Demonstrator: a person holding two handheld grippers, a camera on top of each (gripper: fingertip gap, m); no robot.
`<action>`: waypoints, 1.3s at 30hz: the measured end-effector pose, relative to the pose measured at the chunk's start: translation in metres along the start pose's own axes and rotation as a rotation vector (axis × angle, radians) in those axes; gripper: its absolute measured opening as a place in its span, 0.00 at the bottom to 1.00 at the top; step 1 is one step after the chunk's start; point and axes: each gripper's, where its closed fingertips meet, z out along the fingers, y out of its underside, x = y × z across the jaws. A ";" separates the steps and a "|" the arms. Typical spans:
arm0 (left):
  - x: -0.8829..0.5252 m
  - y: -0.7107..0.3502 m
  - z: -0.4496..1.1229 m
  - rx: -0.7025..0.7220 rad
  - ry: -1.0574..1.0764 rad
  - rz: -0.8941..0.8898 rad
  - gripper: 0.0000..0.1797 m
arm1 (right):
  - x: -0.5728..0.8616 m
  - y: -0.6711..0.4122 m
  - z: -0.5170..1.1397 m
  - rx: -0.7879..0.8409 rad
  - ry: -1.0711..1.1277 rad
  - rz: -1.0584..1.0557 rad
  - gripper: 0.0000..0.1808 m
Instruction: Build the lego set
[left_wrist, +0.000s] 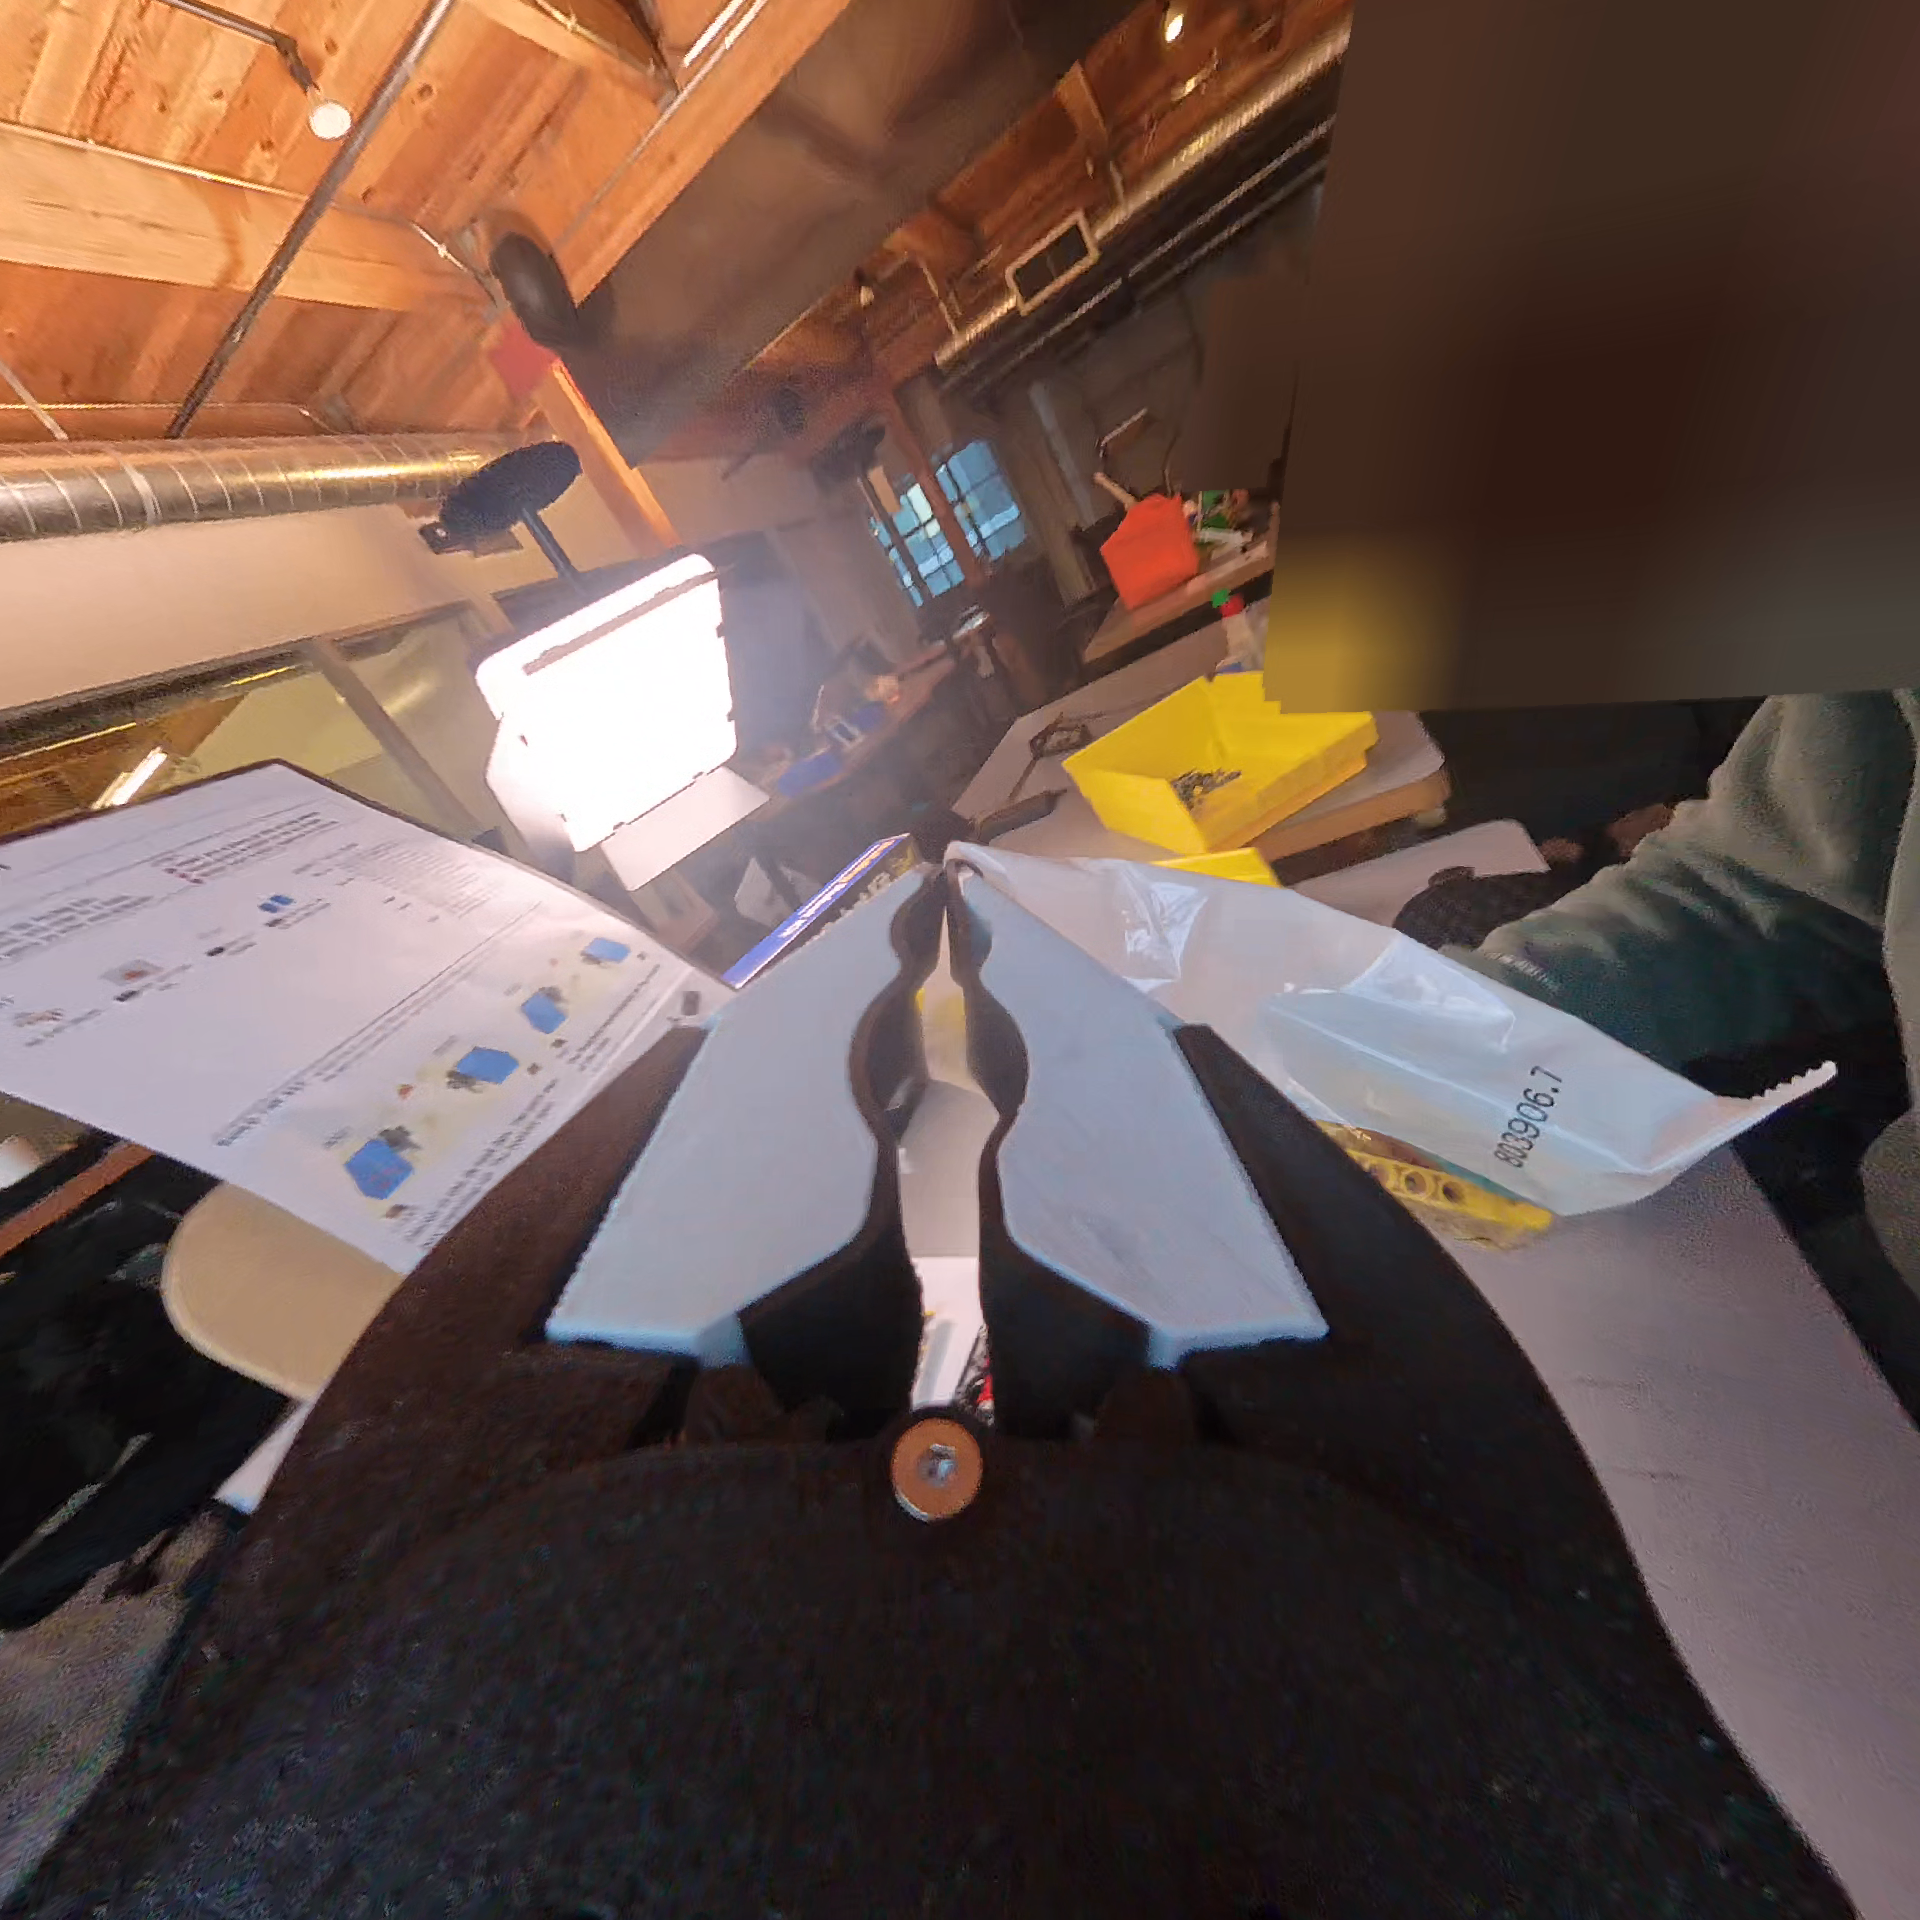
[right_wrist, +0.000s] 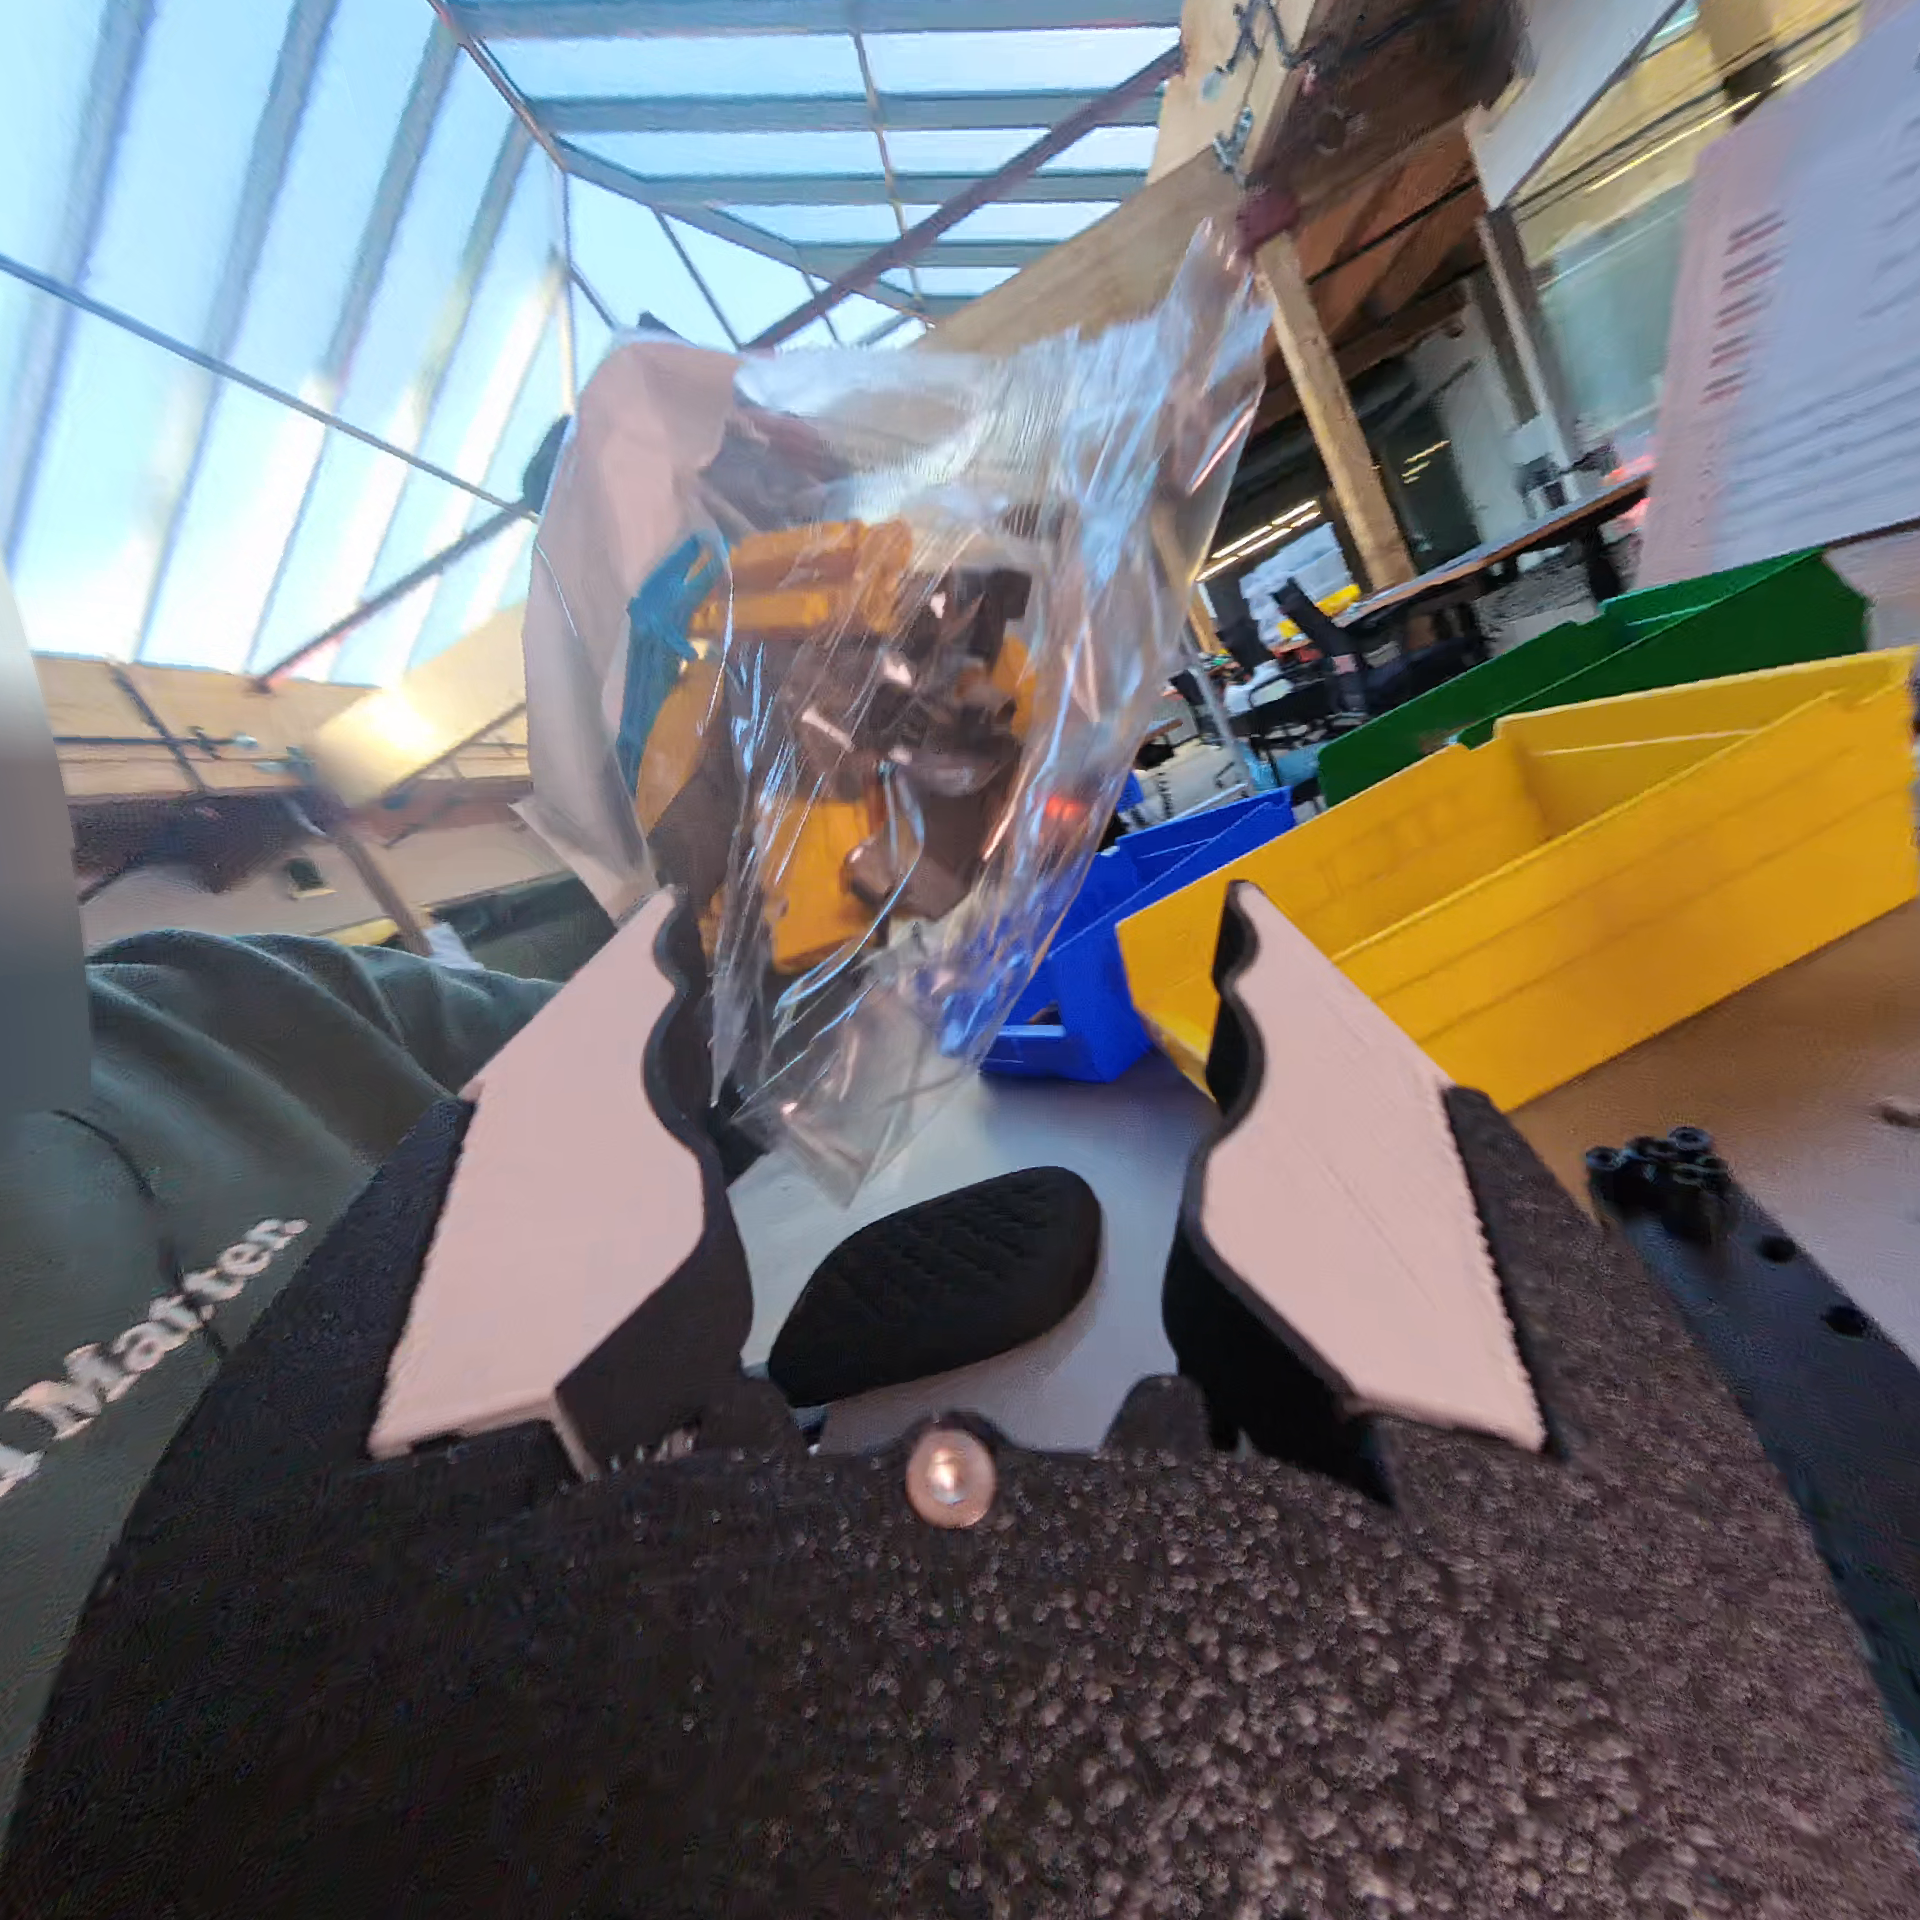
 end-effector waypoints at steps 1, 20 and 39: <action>0.008 0.005 0.001 0.034 0.007 -0.035 0.00 | -0.005 0.004 -0.004 -0.004 -0.042 0.019 0.41; 0.066 0.186 -0.049 -0.301 -0.128 -0.531 0.00 | -0.012 0.056 -0.057 -0.236 0.138 0.177 0.00; 0.120 0.210 0.032 -0.432 0.207 -0.572 0.28 | -0.001 0.123 -0.078 -0.562 0.265 -0.574 0.00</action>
